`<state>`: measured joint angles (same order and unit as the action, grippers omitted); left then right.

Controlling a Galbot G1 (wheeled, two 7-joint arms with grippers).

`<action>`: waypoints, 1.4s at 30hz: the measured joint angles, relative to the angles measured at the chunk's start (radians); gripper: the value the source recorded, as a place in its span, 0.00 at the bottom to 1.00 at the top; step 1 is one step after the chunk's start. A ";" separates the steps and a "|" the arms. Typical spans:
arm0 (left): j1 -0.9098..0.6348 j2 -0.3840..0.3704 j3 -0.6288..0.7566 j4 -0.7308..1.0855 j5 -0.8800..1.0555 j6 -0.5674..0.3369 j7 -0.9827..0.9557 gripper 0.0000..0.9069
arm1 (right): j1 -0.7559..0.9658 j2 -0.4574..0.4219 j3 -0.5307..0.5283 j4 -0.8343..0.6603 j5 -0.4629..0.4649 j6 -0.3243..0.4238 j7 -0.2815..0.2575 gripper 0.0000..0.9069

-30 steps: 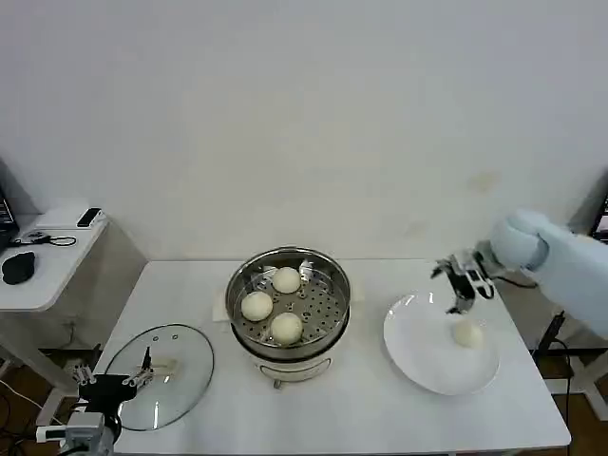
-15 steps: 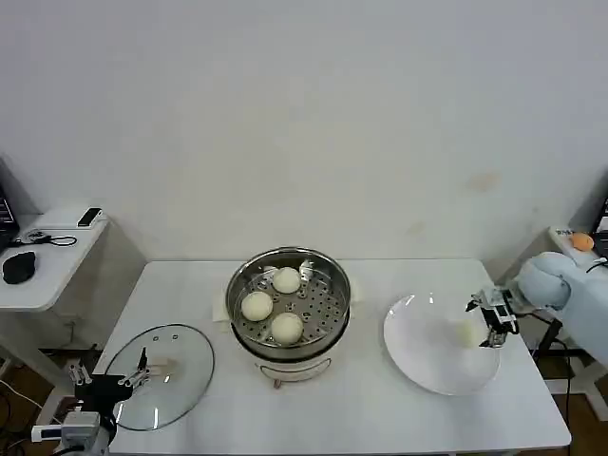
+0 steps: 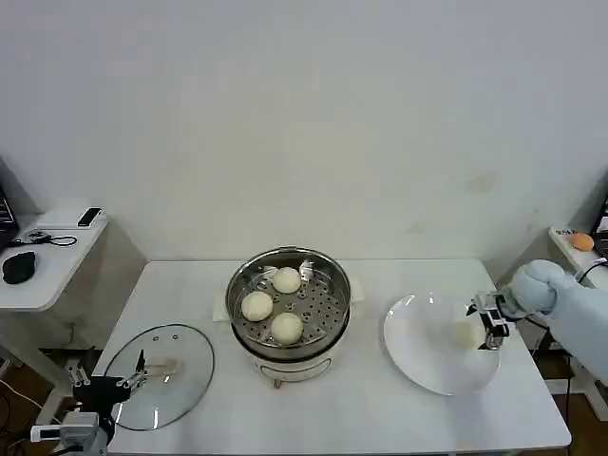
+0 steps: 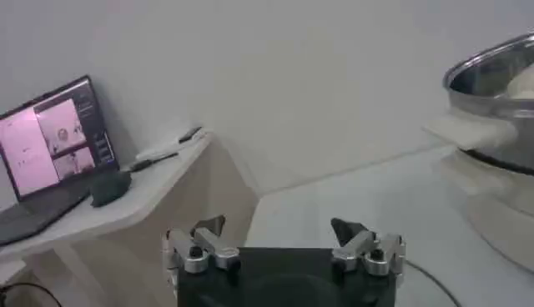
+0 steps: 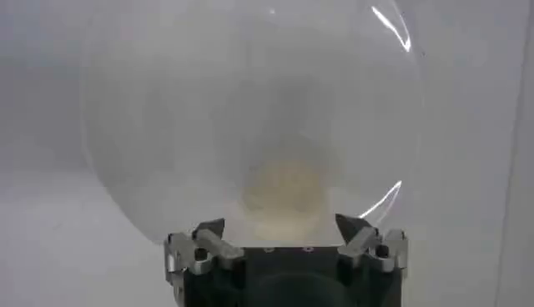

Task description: Take steamed baozi put them in steamer then cover it.

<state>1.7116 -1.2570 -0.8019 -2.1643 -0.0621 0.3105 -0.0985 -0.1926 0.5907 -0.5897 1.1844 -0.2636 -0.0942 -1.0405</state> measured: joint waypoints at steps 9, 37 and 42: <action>0.001 -0.003 -0.006 0.002 0.000 0.000 0.000 1.00 | -0.007 0.067 0.006 -0.067 -0.028 -0.006 0.002 0.91; -0.013 -0.008 0.000 -0.003 0.001 0.007 -0.001 1.00 | 0.100 0.025 -0.086 0.008 0.029 -0.061 -0.048 0.72; -0.020 -0.006 0.004 0.001 0.000 0.007 -0.001 1.00 | 0.194 0.006 -0.143 0.071 0.091 -0.090 -0.049 0.72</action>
<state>1.6920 -1.2628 -0.7975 -2.1635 -0.0617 0.3178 -0.0993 0.0017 0.5969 -0.7332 1.2558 -0.1724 -0.1845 -1.0891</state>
